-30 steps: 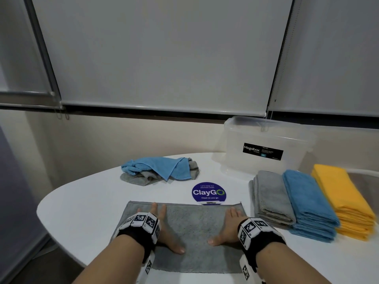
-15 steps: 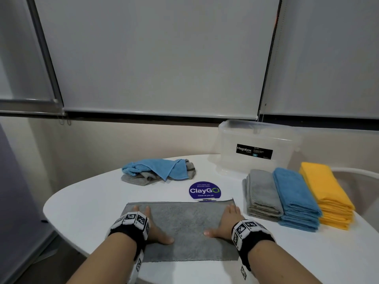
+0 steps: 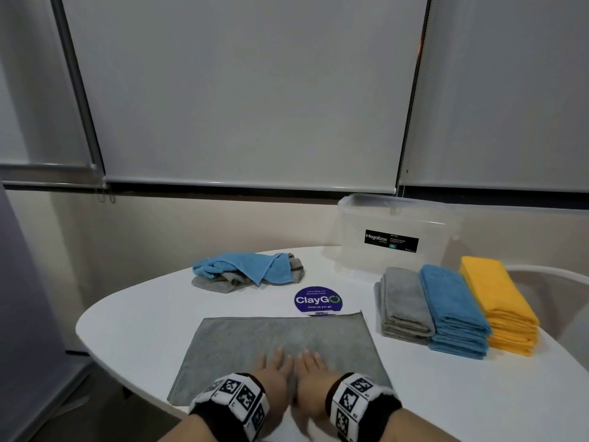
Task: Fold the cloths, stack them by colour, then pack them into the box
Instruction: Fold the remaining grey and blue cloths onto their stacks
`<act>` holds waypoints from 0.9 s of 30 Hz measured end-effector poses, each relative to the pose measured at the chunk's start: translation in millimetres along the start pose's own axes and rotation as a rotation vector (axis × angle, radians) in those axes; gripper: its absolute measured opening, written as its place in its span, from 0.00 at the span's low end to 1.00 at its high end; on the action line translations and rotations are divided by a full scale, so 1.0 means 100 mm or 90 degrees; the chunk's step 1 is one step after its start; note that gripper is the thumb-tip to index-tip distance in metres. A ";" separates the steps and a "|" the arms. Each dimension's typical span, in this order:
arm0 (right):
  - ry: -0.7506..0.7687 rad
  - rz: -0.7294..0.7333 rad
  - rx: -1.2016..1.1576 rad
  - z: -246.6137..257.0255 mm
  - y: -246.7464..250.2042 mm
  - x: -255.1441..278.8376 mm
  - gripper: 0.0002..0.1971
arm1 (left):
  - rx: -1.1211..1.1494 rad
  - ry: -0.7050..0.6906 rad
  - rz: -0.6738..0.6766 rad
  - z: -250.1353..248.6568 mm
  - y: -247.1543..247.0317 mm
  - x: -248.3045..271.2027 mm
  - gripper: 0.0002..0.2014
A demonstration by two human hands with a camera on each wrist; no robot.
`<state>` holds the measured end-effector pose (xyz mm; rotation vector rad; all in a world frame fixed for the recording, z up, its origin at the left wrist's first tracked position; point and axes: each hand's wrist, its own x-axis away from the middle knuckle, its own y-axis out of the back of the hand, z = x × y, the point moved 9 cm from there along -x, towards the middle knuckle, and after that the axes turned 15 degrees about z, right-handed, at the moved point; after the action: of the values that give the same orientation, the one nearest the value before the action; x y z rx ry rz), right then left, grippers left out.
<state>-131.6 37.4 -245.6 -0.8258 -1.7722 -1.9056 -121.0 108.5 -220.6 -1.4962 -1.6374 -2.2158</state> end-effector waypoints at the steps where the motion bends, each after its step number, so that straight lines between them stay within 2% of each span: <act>1: -0.020 -0.012 -0.023 -0.12 -0.01 0.03 0.38 | 0.030 0.009 -0.005 0.09 -0.05 -0.01 0.38; 4: -0.080 -0.014 -0.100 -0.61 -0.08 0.11 0.38 | 0.126 0.035 0.001 0.40 -0.18 0.06 0.35; 7: -0.098 -0.026 -0.120 -0.98 -0.13 0.23 0.37 | 0.162 0.077 -0.012 0.72 -0.26 0.16 0.38; 11: -0.070 -0.048 -0.110 -0.99 -0.13 0.32 0.34 | 0.175 0.136 -0.029 0.92 -0.37 0.20 0.41; 17: -0.117 -0.003 -0.116 -0.99 -0.08 0.34 0.38 | 0.173 0.147 -0.061 0.86 -0.36 0.22 0.40; 19: -0.105 -0.024 -0.125 -0.99 0.02 0.44 0.35 | 0.169 0.127 -0.052 0.88 -0.28 0.24 0.41; 21: -0.098 -0.046 -0.118 -1.03 0.19 0.52 0.23 | 0.176 0.080 -0.056 0.89 -0.11 0.29 0.35; 23: -0.113 -0.085 -0.102 -1.10 0.40 0.62 0.18 | 0.210 0.052 -0.072 0.98 0.08 0.34 0.23; 27: -0.165 -0.169 -0.096 -1.29 0.67 0.67 0.17 | 0.234 0.165 -0.117 1.43 0.28 0.31 0.17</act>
<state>-156.3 -90.6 -153.4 -0.9692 -1.9936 -2.2083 -28.3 217.0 -179.0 -0.9621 -2.0143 -1.9379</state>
